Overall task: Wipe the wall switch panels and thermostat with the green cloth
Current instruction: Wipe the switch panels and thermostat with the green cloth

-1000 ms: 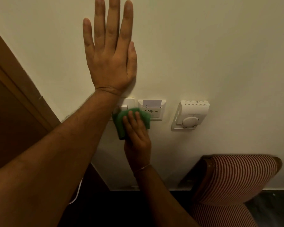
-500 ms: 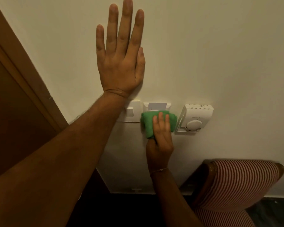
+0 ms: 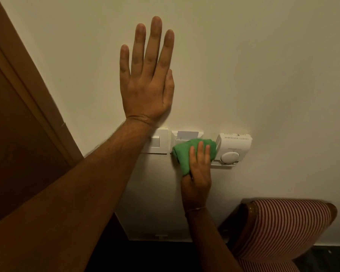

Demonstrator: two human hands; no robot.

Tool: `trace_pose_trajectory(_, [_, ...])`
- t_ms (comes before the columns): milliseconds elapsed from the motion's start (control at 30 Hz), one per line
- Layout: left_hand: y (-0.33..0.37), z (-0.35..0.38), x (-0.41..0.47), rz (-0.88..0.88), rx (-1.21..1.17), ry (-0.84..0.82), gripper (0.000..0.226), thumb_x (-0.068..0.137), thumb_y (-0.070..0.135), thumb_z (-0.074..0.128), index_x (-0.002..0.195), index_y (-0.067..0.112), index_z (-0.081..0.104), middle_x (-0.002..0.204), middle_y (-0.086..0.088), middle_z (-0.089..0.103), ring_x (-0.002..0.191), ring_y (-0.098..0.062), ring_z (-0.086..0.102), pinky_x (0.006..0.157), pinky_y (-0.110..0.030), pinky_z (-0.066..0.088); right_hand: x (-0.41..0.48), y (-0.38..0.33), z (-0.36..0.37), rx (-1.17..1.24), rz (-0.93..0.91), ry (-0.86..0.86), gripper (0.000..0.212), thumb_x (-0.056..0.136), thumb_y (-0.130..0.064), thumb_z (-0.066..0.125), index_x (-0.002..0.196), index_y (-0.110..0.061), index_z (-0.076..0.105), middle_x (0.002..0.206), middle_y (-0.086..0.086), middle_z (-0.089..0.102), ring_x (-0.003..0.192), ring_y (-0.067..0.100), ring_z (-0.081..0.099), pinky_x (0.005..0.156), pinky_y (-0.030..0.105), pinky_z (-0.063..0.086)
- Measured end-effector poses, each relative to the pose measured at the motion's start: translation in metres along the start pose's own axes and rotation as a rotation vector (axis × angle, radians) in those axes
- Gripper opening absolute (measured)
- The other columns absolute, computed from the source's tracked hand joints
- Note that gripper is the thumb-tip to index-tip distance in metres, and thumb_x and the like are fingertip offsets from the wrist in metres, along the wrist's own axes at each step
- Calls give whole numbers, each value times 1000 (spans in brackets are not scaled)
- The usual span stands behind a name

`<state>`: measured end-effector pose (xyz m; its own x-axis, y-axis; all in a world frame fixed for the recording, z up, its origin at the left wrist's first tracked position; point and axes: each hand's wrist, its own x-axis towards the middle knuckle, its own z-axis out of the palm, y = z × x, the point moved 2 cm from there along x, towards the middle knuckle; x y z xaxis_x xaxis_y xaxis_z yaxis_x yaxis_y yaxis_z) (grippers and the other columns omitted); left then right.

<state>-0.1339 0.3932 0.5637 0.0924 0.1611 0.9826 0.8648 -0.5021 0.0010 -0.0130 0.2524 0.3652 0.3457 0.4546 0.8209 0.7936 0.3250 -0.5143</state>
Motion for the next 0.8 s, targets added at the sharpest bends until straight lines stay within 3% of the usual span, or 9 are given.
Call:
trace_pose_trajectory(67, [0, -2, 0, -3, -4, -5, 76, 117, 34, 33, 180, 31, -10, 184, 10, -25, 173, -16, -20, 142, -48, -6, -2, -11, 11, 4, -54, -46, 68, 89, 18, 47, 153, -4, 46, 165, 16, 39, 164, 31, 21, 133, 52, 23])
trace_pose_trajectory(167, [-1, -3, -1, -1, -17, -8, 75, 117, 34, 33, 181, 30, -7, 185, 9, -22, 174, -17, -17, 142, -48, -6, -5, -23, 29, -79, -188, -149, 67, 96, 2, 53, 160, -12, 36, 167, 8, 34, 166, 26, 13, 136, 43, 10])
trace_pose_trajectory(267, [-1, -3, -1, 8, -39, -8, 74, 117, 34, 31, 181, 31, -8, 185, 10, -21, 174, -17, -16, 142, -49, -4, -1, -22, 35, -172, -298, -189, 67, 102, -6, 57, 162, -21, 30, 169, 4, 32, 166, 22, 13, 136, 40, 9])
trace_pose_trajectory(333, [-2, -2, 0, 2, -45, -4, 73, 118, 35, 29, 180, 31, -9, 185, 11, -23, 173, -16, -17, 142, -50, -4, 1, -16, 27, -205, -346, -209, 55, 110, -9, 46, 162, -21, 31, 172, 2, 29, 166, 21, 15, 135, 40, 12])
trace_pose_trajectory(400, [-3, 0, 0, -6, -40, -1, 73, 118, 36, 28, 180, 31, -9, 184, 11, -23, 173, -16, -18, 142, -48, -6, 1, -9, 16, -203, -308, -206, 44, 115, -13, 32, 158, -15, 38, 167, 5, 35, 165, 21, 17, 134, 44, 19])
trace_pose_trajectory(467, [-3, 0, -1, -5, -30, 0, 73, 118, 36, 28, 180, 31, -9, 184, 10, -23, 173, -16, -18, 142, -48, -7, 0, -4, 7, -182, -215, -161, 47, 110, -4, 31, 153, -8, 47, 163, 9, 41, 165, 21, 16, 129, 54, 28])
trace_pose_trajectory(600, [-2, 0, -1, 2, -31, -4, 71, 118, 36, 27, 180, 31, -8, 184, 10, -23, 173, -17, -18, 142, -50, -4, -2, -14, 9, -123, -25, -41, 79, 79, 20, 48, 154, -5, 44, 165, 11, 38, 165, 22, 17, 132, 53, 24])
trace_pose_trajectory(667, [-2, 2, -2, 0, -31, 9, 71, 118, 36, 28, 181, 31, -6, 185, 10, -21, 174, -17, -16, 142, -50, -4, -3, -29, 21, -82, -56, -47, 76, 84, 18, 48, 155, -9, 43, 165, 9, 38, 164, 26, 22, 133, 50, 21])
trace_pose_trajectory(800, [-4, 6, -1, -10, -47, 30, 71, 119, 37, 27, 181, 32, -6, 185, 11, -20, 174, -16, -15, 142, -50, -3, -3, -41, 39, -121, -219, -146, 49, 106, -4, 47, 154, -16, 44, 162, 4, 42, 164, 20, 19, 134, 42, 15])
